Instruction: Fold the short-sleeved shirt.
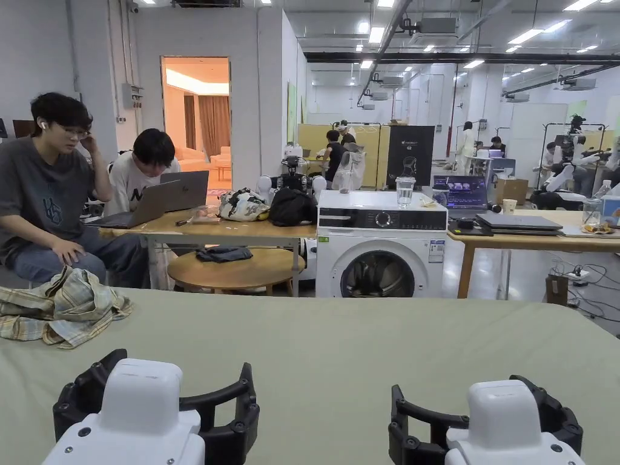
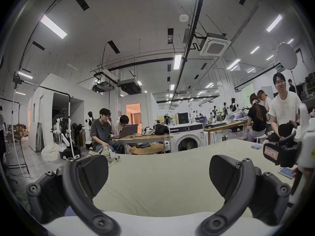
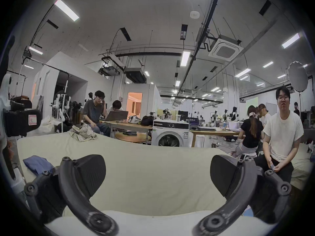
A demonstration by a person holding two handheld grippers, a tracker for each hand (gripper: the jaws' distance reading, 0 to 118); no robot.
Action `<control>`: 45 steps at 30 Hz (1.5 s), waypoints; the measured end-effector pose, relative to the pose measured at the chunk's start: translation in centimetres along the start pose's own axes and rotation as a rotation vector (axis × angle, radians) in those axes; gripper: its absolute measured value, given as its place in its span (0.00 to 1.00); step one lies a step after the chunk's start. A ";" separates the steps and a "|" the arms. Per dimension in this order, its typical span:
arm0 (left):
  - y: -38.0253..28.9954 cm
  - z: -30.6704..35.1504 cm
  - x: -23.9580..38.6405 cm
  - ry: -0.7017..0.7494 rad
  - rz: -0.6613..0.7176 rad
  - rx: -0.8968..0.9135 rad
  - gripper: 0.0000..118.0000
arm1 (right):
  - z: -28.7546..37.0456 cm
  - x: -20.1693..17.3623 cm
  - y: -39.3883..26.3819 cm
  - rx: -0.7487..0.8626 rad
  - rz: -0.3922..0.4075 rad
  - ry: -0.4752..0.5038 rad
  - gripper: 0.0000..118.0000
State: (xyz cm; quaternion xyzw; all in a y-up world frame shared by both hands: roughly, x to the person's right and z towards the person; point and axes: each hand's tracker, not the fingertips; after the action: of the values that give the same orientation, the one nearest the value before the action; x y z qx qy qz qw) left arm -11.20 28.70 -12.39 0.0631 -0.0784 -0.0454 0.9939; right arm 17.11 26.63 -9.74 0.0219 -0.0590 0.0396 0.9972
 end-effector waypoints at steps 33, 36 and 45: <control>0.3 -0.4 -0.3 -0.015 0.053 -0.025 0.98 | -0.8 0.6 0.8 -0.065 -0.074 -0.045 1.00; 0.2 -0.4 -0.3 -0.011 0.045 -0.025 0.98 | -0.7 0.7 0.9 -0.057 -0.082 -0.046 1.00; 0.2 -0.4 -0.3 -0.017 0.050 -0.033 0.98 | -0.4 1.1 1.3 -0.047 -0.119 -0.032 1.00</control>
State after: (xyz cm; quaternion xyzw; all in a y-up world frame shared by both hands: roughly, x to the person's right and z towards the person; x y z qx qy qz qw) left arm -11.46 28.97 -12.85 0.0445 -0.0876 -0.0225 0.9949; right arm 18.12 28.01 -9.95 0.0028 -0.0744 -0.0217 0.9970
